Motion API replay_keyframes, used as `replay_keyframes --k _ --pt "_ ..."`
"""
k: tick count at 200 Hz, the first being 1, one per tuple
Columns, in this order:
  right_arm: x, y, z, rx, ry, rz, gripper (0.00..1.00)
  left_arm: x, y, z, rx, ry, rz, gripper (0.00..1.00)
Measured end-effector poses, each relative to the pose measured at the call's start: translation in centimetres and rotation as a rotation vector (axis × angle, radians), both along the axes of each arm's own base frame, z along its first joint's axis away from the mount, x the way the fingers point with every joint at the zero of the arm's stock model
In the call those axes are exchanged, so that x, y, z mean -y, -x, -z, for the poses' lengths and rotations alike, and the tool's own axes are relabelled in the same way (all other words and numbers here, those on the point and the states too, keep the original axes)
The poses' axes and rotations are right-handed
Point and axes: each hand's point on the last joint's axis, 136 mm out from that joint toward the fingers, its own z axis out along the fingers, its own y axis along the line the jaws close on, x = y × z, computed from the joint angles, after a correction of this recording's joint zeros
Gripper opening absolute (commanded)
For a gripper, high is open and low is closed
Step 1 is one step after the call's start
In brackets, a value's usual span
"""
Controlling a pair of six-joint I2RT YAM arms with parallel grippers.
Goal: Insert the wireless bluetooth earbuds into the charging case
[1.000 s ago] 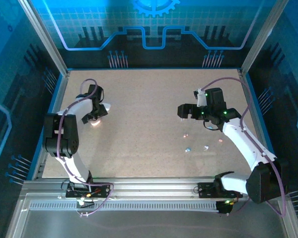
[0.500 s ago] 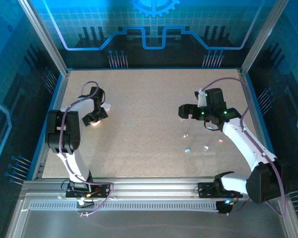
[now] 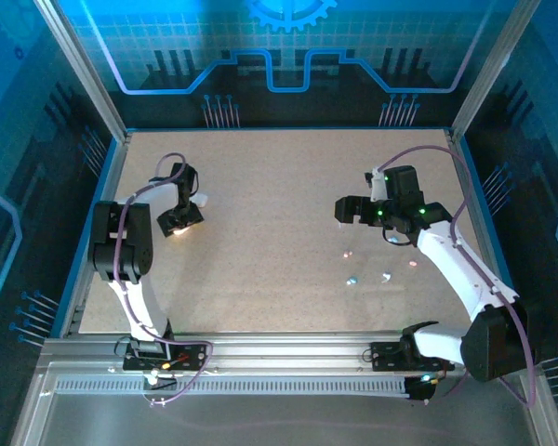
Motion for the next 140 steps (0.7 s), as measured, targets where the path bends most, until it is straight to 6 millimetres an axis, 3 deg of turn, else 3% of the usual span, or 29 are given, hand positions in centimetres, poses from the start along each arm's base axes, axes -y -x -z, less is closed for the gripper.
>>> replay_keyframes --k 49,70,104,140 --pt "0.3 0.2 -0.4 0.013 0.006 0.009 0.98 0.8 -0.1 0.1 -0.001 0.026 0.027 0.59" --pt "0.3 0.2 -0.5 0.016 0.006 0.009 0.98 2.6 -0.4 0.0 0.002 0.038 0.092 0.59" --pt "0.4 0.5 -0.1 0.017 0.004 0.012 0.98 9.8 -0.3 -0.1 0.013 0.073 0.294 0.59" --pt "1.1 0.6 0.8 0.000 0.025 0.052 0.98 19.2 1.9 -0.3 0.009 0.124 0.536 0.60"
